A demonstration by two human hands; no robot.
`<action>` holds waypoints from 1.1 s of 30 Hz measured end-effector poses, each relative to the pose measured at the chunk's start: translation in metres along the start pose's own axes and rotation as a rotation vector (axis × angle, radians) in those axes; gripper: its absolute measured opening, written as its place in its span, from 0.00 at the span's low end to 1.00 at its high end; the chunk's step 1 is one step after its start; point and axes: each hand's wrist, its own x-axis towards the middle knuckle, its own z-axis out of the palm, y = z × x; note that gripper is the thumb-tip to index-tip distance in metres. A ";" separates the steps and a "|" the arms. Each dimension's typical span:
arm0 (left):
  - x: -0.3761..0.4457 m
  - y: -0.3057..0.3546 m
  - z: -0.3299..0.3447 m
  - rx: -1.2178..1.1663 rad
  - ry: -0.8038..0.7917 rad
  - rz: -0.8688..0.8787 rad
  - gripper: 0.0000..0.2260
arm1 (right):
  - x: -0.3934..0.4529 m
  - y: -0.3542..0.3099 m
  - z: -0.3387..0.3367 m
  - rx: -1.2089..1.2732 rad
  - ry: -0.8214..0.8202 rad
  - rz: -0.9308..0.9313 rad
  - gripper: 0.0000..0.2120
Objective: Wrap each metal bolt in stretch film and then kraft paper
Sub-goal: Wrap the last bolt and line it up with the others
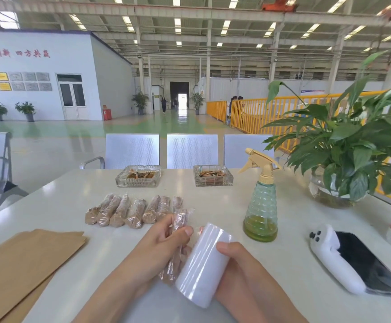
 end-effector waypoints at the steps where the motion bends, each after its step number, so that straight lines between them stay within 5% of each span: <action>1: 0.000 0.001 0.000 0.013 0.016 0.003 0.11 | 0.000 0.000 0.001 -0.019 0.004 0.011 0.38; 3: -0.001 0.001 -0.001 0.037 0.020 0.017 0.04 | -0.002 -0.001 0.005 -0.052 0.019 0.022 0.37; 6: 0.003 0.002 0.000 0.127 0.064 -0.031 0.10 | 0.000 -0.002 0.010 -0.050 0.073 0.034 0.40; 11: 0.000 0.004 -0.003 -0.224 -0.083 -0.235 0.15 | -0.003 -0.002 0.010 -0.017 0.063 -0.047 0.36; 16: -0.002 0.008 -0.016 -0.029 -0.163 -0.085 0.15 | -0.010 -0.006 0.001 -0.014 0.029 -0.057 0.29; 21: 0.001 0.006 -0.008 0.059 -0.033 -0.058 0.13 | -0.009 -0.004 0.000 -0.060 0.156 -0.020 0.30; 26: -0.003 -0.002 -0.002 0.197 0.045 0.074 0.05 | -0.002 -0.008 0.010 0.004 0.125 0.029 0.13; 29: -0.001 -0.001 0.000 0.238 0.077 0.146 0.09 | -0.002 -0.013 0.007 0.039 0.165 0.024 0.19; 31: 0.001 -0.004 0.000 0.498 0.164 0.256 0.09 | -0.006 -0.009 0.009 0.011 0.051 0.024 0.15; 33: 0.002 -0.007 -0.002 0.645 0.209 0.316 0.08 | -0.008 -0.002 0.006 -0.043 0.018 0.018 0.23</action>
